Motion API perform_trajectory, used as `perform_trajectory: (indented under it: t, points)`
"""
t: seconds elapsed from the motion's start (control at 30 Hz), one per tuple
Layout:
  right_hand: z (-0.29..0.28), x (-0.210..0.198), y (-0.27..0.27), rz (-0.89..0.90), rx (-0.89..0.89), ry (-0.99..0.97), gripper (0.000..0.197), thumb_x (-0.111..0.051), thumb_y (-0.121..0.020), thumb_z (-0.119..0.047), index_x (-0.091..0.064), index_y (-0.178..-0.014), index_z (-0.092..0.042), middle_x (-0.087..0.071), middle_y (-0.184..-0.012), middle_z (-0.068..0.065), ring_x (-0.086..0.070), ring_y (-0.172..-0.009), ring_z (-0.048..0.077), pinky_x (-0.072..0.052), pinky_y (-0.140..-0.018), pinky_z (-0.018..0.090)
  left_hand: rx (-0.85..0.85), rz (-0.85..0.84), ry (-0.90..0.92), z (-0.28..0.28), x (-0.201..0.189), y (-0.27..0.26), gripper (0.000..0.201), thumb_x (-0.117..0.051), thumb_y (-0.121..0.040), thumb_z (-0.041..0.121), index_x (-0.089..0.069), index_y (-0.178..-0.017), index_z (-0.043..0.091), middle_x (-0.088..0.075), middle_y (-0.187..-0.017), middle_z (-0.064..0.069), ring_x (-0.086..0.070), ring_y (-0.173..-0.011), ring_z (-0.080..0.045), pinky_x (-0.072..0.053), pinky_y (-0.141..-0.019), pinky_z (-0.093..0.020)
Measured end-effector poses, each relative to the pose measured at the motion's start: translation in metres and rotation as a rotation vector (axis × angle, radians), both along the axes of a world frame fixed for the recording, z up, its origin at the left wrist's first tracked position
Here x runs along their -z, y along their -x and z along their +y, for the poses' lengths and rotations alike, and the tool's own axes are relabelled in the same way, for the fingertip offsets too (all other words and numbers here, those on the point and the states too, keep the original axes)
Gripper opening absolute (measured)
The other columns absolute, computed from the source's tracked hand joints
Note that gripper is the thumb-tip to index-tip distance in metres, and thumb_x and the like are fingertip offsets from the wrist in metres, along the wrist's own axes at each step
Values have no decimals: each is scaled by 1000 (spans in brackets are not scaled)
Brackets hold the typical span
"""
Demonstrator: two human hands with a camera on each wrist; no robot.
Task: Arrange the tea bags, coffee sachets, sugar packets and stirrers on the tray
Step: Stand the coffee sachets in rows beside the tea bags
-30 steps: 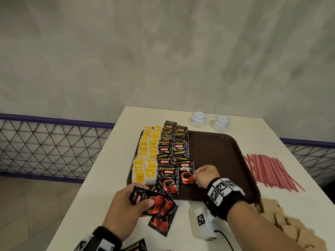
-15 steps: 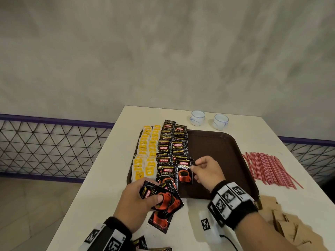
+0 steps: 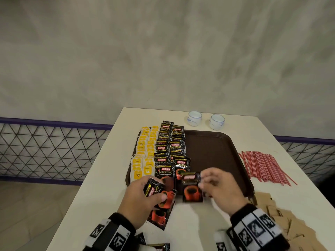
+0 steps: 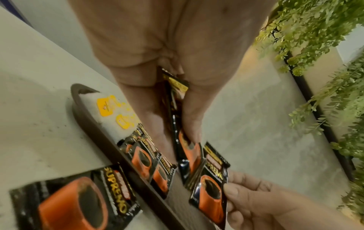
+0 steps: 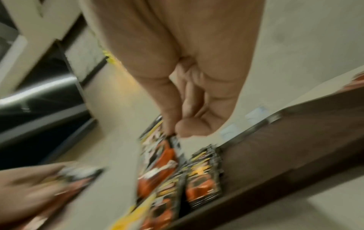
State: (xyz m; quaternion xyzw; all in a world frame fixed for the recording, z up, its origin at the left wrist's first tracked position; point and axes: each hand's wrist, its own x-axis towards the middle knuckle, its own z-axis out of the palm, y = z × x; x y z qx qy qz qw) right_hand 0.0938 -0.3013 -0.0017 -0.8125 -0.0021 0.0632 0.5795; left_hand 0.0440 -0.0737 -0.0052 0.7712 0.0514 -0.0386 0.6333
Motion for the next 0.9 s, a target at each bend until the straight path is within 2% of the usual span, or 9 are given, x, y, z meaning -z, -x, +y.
perform_trajectory:
  t: [0.1,0.23,0.37,0.5,0.53,0.6,0.67,0.8,0.9]
  points:
    - [-4,11,-29,4,189,18,27,-63,-81,13,-59,-78,-14,-54,-60,0,-56,-58,15,-47,-54,26,-27,18,36,10,0,6,21,-72,-76,-3,-65,-91,10,-74,-83,-8,-72,-75,-21,-59,-60,-30]
    - [15,34,-51,95,156,144,24,-59,-83,10,-57,-77,-14,-57,-61,1,-56,-52,11,-47,-52,22,-50,31,65,17,3,11,21,-72,-75,-5,-64,-91,7,-74,-83,-10,-72,-76,-23,-60,-61,-34]
    - [29,51,-60,112,212,234,29,-61,-82,7,-54,-72,-19,-62,-63,1,-56,-55,12,-51,-64,28,-66,19,86,23,5,17,21,-72,-74,-6,-65,-89,6,-73,-81,-9,-72,-77,-24,-59,-61,-35]
    - [37,53,-60,129,254,243,27,-67,-82,1,-53,-76,-21,-65,-77,6,-61,-64,17,-56,-68,31,-82,0,92,25,5,19,22,-72,-74,-5,-65,-91,6,-73,-83,-10,-72,-77,-24,-58,-59,-31]
    - [38,49,-59,123,255,233,24,-68,-83,-1,-54,-80,-19,-65,-79,5,-61,-66,17,-55,-64,30,-87,-5,94,24,5,19,22,-73,-74,-5,-65,-91,6,-73,-82,-11,-72,-77,-25,-58,-59,-31]
    - [38,39,-51,71,241,251,17,-68,-85,-7,-55,-88,-17,-61,-77,0,-58,-65,11,-44,-55,16,-84,-15,91,21,5,18,24,-76,-71,-2,-65,-91,8,-72,-83,-11,-71,-78,-27,-60,-62,-38]
    - [35,24,-36,2,192,250,15,-68,-86,-14,-55,-93,-19,-59,-78,-3,-57,-69,10,-38,-57,12,-73,-18,86,16,2,17,28,-79,-68,1,-65,-91,9,-72,-85,-8,-71,-78,-25,-60,-63,-41]
    - [34,-8,8,36,-259,-37,24,-72,-84,-20,-63,-104,-28,-68,-91,-2,-65,-88,19,-55,-78,29,-66,-26,104,6,-6,9,39,-84,-61,1,-61,-92,6,-72,-87,-12,-70,-76,-29,-59,-56,-38]
    - [38,-24,27,-42,-420,-16,27,-74,-81,-12,-71,-93,-35,-72,-88,-3,-66,-84,15,-53,-81,30,-56,-37,81,-5,-9,-1,52,-90,-49,12,-60,-92,13,-70,-87,-13,-69,-76,-31,-59,-61,-45]
